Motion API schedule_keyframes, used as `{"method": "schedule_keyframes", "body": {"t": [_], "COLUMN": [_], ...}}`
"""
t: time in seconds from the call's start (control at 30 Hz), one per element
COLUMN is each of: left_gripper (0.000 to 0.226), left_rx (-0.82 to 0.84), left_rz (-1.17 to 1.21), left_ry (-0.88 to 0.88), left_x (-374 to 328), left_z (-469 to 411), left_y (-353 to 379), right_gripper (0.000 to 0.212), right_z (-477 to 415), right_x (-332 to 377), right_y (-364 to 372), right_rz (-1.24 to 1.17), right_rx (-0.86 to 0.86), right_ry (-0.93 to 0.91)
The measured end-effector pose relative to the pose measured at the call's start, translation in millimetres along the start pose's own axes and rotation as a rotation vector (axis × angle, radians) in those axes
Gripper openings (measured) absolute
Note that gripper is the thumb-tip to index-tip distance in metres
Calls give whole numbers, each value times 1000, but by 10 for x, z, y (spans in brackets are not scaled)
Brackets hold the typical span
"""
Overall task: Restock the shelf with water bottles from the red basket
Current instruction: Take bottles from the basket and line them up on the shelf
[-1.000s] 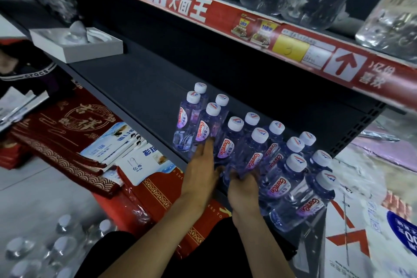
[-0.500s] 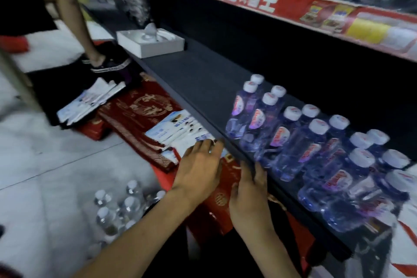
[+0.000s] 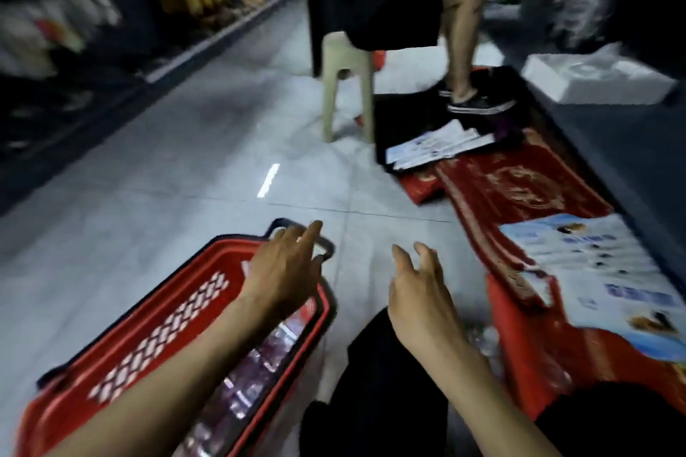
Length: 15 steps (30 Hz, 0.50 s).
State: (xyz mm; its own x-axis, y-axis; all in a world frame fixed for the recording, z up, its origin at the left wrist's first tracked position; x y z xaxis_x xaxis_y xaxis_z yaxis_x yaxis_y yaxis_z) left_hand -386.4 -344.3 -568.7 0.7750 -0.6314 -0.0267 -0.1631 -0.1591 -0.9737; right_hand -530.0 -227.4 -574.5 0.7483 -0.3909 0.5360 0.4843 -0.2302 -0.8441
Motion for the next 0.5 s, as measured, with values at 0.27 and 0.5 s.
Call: {"method": "schedule_keyframes", "body": {"t": [0.27, 0.5], "left_gripper": [48, 29], "left_rx": [313, 612], "left_rz": [7, 258], "left_ry": [-700, -873], "left_x": [2331, 2537], "left_z": [1783, 2815], "left_y": [560, 1559], "right_gripper": [51, 37], "right_z": [37, 349], "right_x": [1358, 1433], "right_y": [1425, 2999], "right_rz": [40, 411], "right_rx": [348, 967], "right_ry": [-423, -415]}}
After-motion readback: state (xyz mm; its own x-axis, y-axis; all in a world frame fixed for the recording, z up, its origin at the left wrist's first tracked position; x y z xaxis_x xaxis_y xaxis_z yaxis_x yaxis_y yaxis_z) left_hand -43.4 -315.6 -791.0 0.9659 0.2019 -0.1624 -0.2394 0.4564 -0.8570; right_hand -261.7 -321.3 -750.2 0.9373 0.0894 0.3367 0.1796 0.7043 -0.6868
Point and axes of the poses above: each hand's wrist, its own z-axis away from the middle knuckle, its own y-axis out of the palm, x = y × z, the point moved 9 cm from there along -z, towards the middle knuckle, and after that the axes turned 9 degrees about -z, right-handed, at the moved point
